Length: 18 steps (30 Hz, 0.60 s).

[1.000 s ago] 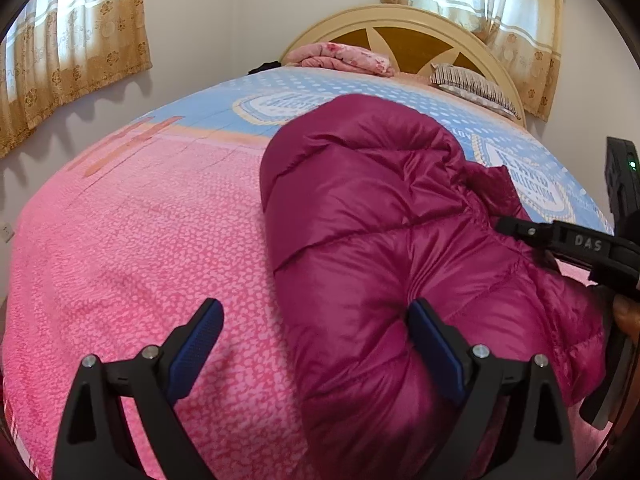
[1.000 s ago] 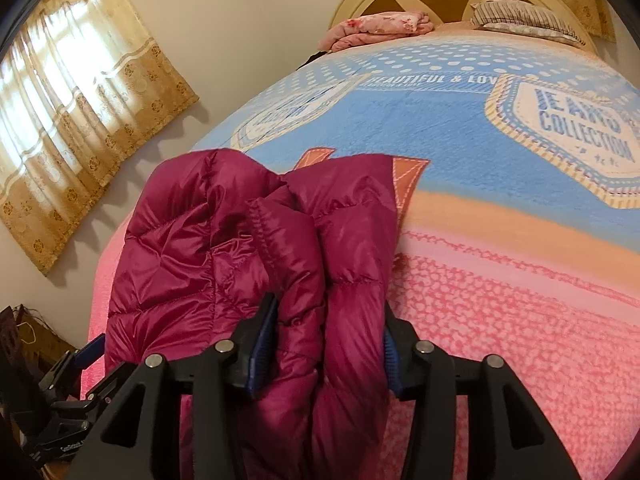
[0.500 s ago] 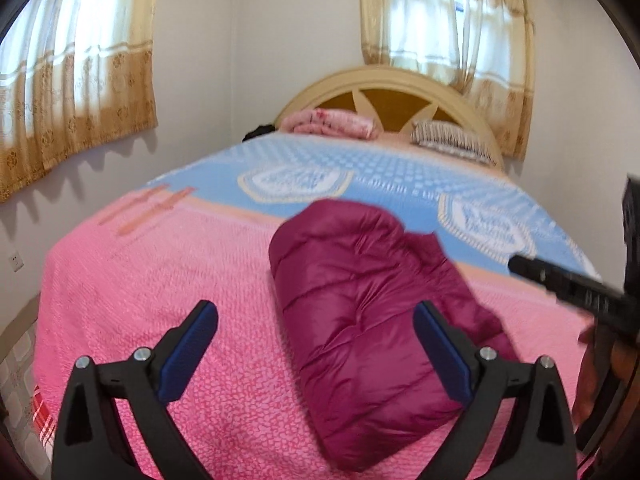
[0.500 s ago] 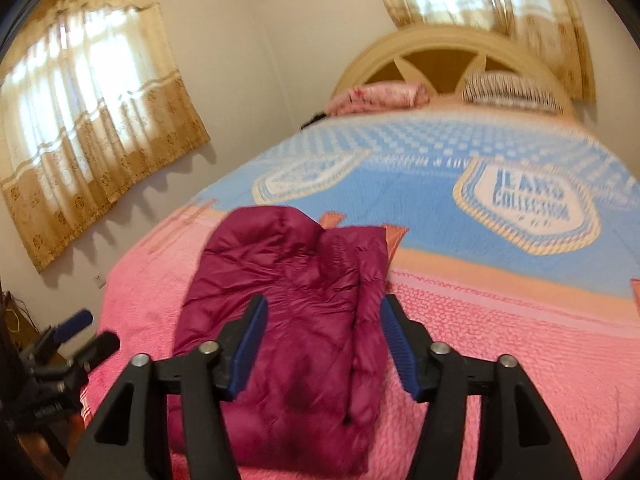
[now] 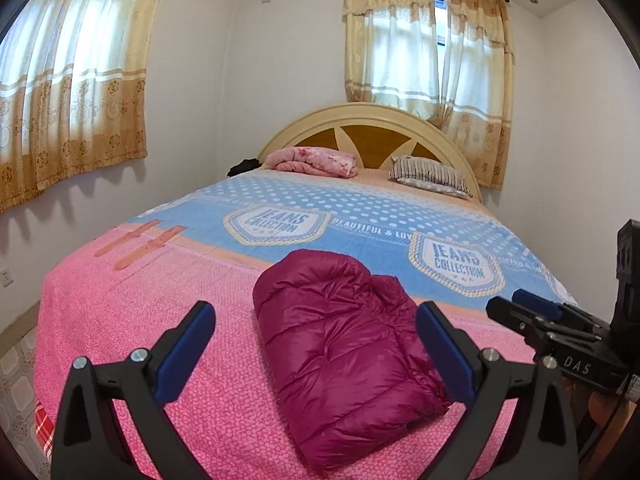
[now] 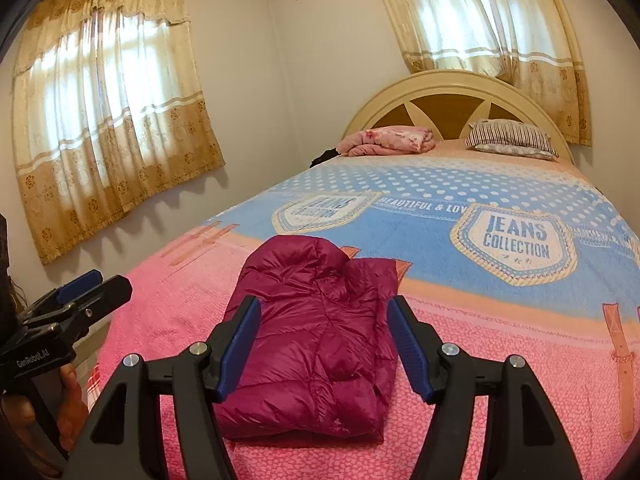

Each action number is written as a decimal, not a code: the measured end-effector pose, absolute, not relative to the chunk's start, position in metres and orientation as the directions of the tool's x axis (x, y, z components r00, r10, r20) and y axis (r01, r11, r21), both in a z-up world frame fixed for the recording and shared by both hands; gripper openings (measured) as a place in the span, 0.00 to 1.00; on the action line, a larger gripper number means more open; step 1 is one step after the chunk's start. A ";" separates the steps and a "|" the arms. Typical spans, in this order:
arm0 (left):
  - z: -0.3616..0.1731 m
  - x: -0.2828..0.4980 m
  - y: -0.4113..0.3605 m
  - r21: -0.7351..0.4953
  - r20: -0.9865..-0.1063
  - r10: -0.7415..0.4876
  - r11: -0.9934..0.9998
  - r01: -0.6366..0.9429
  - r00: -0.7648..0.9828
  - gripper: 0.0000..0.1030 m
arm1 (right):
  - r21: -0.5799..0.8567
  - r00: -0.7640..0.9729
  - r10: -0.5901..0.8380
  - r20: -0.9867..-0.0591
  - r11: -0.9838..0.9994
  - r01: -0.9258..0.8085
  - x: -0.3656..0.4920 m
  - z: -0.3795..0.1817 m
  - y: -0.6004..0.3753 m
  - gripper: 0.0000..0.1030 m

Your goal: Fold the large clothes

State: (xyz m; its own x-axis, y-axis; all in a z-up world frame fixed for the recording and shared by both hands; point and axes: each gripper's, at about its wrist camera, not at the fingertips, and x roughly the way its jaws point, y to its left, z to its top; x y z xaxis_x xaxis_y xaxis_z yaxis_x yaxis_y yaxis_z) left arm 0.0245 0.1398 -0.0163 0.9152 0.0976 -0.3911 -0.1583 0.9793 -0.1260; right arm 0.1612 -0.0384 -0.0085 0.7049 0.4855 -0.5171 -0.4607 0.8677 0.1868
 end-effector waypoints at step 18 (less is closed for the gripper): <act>-0.019 0.024 0.142 -0.119 -0.397 0.104 0.979 -0.164 0.912 1.00 | 0.197 0.702 0.503 -0.505 0.858 -0.473 0.152 -0.009 -0.039 0.65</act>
State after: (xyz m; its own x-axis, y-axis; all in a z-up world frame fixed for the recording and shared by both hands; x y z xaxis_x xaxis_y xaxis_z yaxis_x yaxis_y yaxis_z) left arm 0.0242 0.1418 -0.0189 0.9119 0.1043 -0.3969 -0.1638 0.9793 -0.1191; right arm 0.1524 -0.0386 -0.0091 0.7017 0.5030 -0.5046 -0.4734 0.8584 0.1975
